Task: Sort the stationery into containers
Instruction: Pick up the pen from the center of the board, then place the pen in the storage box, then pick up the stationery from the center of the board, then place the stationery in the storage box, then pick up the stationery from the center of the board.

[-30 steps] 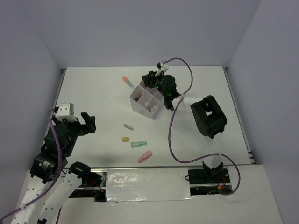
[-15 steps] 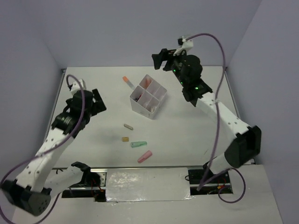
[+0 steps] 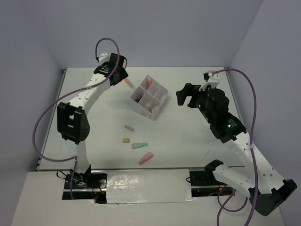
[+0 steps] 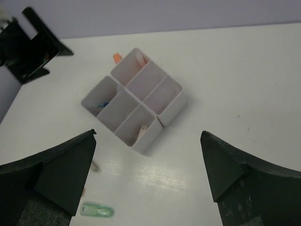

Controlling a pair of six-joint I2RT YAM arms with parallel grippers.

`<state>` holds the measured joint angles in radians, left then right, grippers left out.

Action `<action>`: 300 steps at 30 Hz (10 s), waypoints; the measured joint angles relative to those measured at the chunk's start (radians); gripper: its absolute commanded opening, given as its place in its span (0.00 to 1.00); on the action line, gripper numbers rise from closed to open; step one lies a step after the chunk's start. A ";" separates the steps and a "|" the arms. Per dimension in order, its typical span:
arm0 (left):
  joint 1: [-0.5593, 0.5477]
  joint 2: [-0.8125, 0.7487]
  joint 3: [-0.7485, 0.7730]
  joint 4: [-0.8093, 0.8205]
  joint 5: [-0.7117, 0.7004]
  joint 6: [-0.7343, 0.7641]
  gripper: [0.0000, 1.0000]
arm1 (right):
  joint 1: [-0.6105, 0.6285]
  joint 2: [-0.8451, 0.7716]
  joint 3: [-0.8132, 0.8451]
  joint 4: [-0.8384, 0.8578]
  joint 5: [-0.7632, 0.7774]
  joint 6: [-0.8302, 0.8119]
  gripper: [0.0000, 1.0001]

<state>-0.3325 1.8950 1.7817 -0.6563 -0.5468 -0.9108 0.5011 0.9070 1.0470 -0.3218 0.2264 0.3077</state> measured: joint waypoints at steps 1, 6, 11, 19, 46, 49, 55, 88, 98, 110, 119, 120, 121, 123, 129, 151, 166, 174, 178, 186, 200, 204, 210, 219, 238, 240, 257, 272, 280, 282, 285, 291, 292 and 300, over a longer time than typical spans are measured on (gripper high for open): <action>0.002 0.056 0.048 0.002 0.012 -0.003 0.99 | 0.000 -0.018 -0.022 -0.013 -0.010 0.005 1.00; 0.008 0.270 0.181 0.054 0.066 0.008 0.99 | 0.004 -0.087 -0.085 -0.028 -0.077 0.017 1.00; 0.010 0.389 0.230 0.125 0.077 0.023 0.99 | 0.006 -0.092 -0.114 -0.020 -0.140 0.015 1.00; 0.014 0.539 0.344 0.239 0.072 0.021 0.99 | 0.007 -0.071 -0.145 -0.012 -0.200 0.005 1.00; 0.061 0.127 -0.352 0.528 0.045 0.213 0.00 | 0.010 -0.106 -0.275 0.198 -0.423 0.023 1.00; 0.087 -0.178 -0.582 0.707 0.111 0.341 0.00 | 0.010 -0.103 -0.284 0.252 -0.462 0.069 1.00; 0.078 -0.771 -0.787 1.035 0.491 0.558 0.00 | 0.028 0.061 -0.209 0.449 -0.600 0.175 1.00; -0.110 -0.971 -0.930 1.019 1.011 0.553 0.99 | 0.294 0.424 0.084 0.748 -0.504 0.138 0.00; -0.113 -0.995 -0.701 0.520 0.673 0.466 0.99 | 0.071 0.509 0.047 0.894 -0.464 -0.073 0.00; -0.114 -1.331 -0.901 0.217 0.631 0.595 0.99 | 0.020 0.871 0.205 0.952 -0.420 -0.359 0.00; -0.113 -1.360 -1.023 0.208 0.671 0.624 0.99 | -0.029 1.031 0.285 1.033 -0.416 -0.374 0.00; -0.113 -1.360 -1.022 0.208 0.671 0.624 0.99 | -0.030 1.041 0.285 1.034 -0.417 -0.371 0.00; -0.113 -1.359 -1.022 0.209 0.668 0.624 0.99 | -0.031 1.048 0.285 1.038 -0.417 -0.366 0.00; -0.106 -1.350 -1.022 0.208 0.658 0.624 0.99 | -0.030 1.060 0.285 1.046 -0.422 -0.357 0.08; -0.067 -1.306 -1.022 0.208 0.655 0.623 0.99 | -0.030 1.093 0.285 1.074 -0.443 -0.326 0.68; 0.139 -1.271 -0.957 0.029 0.080 0.391 0.99 | 0.391 0.738 0.266 0.374 -0.347 -0.494 0.76; 0.147 -1.277 -0.979 0.073 0.269 0.466 0.99 | 0.463 1.123 0.374 0.080 -0.198 -0.476 0.53; 0.147 -1.275 -0.979 0.092 0.307 0.472 0.99 | 0.469 1.141 0.375 0.058 -0.227 -0.463 0.36; 0.147 -1.276 -0.979 0.093 0.316 0.484 0.99 | 0.472 1.182 0.413 0.047 -0.227 -0.459 0.35; 0.147 -1.284 -0.979 0.097 0.322 0.492 0.99 | 0.476 1.161 0.379 0.084 -0.252 -0.449 0.00; 0.148 -1.284 -0.979 0.097 0.325 0.492 0.99 | 0.056 0.786 0.463 0.108 0.200 0.038 0.00; 0.148 -1.283 -0.979 0.098 0.330 0.493 0.99 | -0.026 0.922 0.558 0.048 0.241 0.152 0.00; 0.148 -1.262 -0.979 0.103 0.351 0.494 0.99 | -0.032 1.069 0.638 -0.004 0.227 0.246 0.00; 0.149 -1.256 -0.980 0.103 0.368 0.496 0.99 | -0.008 1.080 0.616 0.034 0.177 0.344 0.04; 0.149 -1.278 -0.986 0.109 0.388 0.497 0.99 | 0.045 1.114 0.621 0.039 0.133 0.357 0.47; 0.149 -1.278 -0.986 0.109 0.389 0.498 0.99 | 0.044 1.114 0.621 0.039 0.133 0.357 0.48; 0.163 -1.312 -0.978 0.045 0.155 0.433 0.99 | 0.366 0.988 0.465 0.114 -0.195 -0.233 0.63; 0.200 -1.368 -0.969 0.006 0.042 0.388 0.99 | 0.654 1.106 0.482 -0.077 -0.304 -0.605 0.65; 0.200 -1.357 -0.970 0.043 0.147 0.425 0.99 | 0.655 1.130 0.482 -0.079 -0.229 -0.645 0.66; 0.200 -1.357 -0.970 0.048 0.165 0.438 0.99 | 0.655 1.154 0.482 -0.079 -0.214 -0.650 0.67; 0.200 -1.357 -0.970 0.057 0.190 0.443 0.99 | 0.646 1.185 0.472 -0.077 -0.207 -0.657 0.67; 0.200 -1.356 -0.970 0.061 0.227 0.460 0.99 | 0.622 1.197 0.465 -0.061 -0.217 -0.670 0.52; 0.200 -1.356 -0.970 0.062 0.232 0.462 0.99 | 0.620 1.197 0.465 -0.061 -0.221 -0.670 0.52; 0.200 -1.356 -0.970 0.077 0.246 0.465 0.99 | 0.607 1.199 0.453 -0.058 -0.273 -0.673 0.25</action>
<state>-0.1322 0.5388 0.8112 -0.5797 -0.3004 -0.4461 1.1080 2.1056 1.5002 -0.3801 -0.0467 -0.3653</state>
